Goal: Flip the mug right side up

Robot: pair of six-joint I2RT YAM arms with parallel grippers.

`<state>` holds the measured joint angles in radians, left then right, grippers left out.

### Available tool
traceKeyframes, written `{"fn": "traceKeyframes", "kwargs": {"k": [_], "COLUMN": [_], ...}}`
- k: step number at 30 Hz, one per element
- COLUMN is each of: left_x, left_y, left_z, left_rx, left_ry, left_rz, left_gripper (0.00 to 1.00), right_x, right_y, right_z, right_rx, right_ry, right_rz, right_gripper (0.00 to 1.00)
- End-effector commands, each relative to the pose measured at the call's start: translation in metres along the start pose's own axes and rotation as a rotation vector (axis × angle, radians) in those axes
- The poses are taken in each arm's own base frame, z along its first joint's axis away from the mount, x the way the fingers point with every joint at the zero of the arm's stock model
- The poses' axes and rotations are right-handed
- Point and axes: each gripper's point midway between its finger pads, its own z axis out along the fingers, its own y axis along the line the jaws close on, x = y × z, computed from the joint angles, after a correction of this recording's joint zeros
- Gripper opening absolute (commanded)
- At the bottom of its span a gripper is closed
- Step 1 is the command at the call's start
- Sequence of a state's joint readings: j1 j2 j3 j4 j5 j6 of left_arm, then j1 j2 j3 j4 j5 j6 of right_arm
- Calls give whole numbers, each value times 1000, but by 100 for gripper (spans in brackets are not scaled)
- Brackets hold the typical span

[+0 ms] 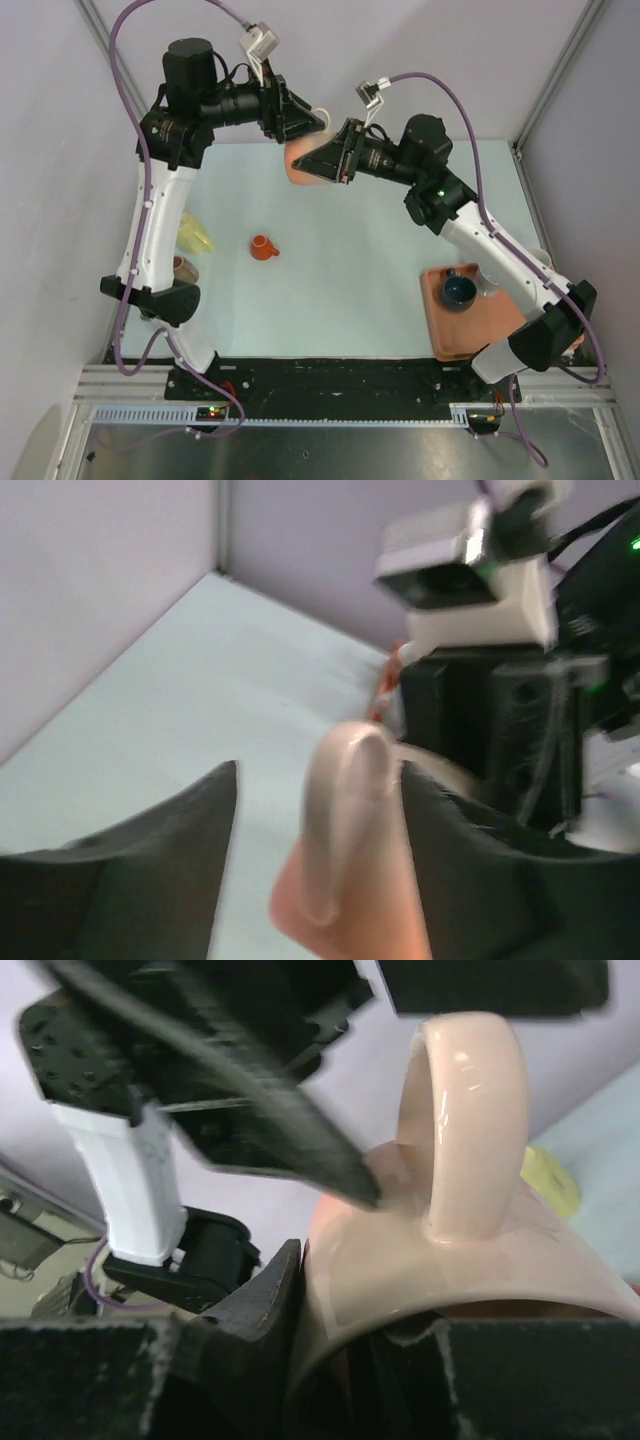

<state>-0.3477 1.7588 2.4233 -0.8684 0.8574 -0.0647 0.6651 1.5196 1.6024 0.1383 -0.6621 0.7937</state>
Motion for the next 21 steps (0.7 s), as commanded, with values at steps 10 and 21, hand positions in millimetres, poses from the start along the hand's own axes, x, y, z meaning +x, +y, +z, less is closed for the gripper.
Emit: {"fn": "traceKeyframes", "kwargs": {"k": [10, 21], "left_x": [15, 88], "left_y": [105, 132], "left_z": [-50, -71], "left_rx": [-580, -696], "left_ry": [22, 228], "left_rz": [130, 140], "left_gripper": [100, 100], "right_x": [63, 214], "right_y": [-112, -111], "right_z": [-156, -300], "right_rx": [1065, 1526], "right_ry": [224, 538], "right_rz": [-66, 348], "right_gripper": [0, 0]}}
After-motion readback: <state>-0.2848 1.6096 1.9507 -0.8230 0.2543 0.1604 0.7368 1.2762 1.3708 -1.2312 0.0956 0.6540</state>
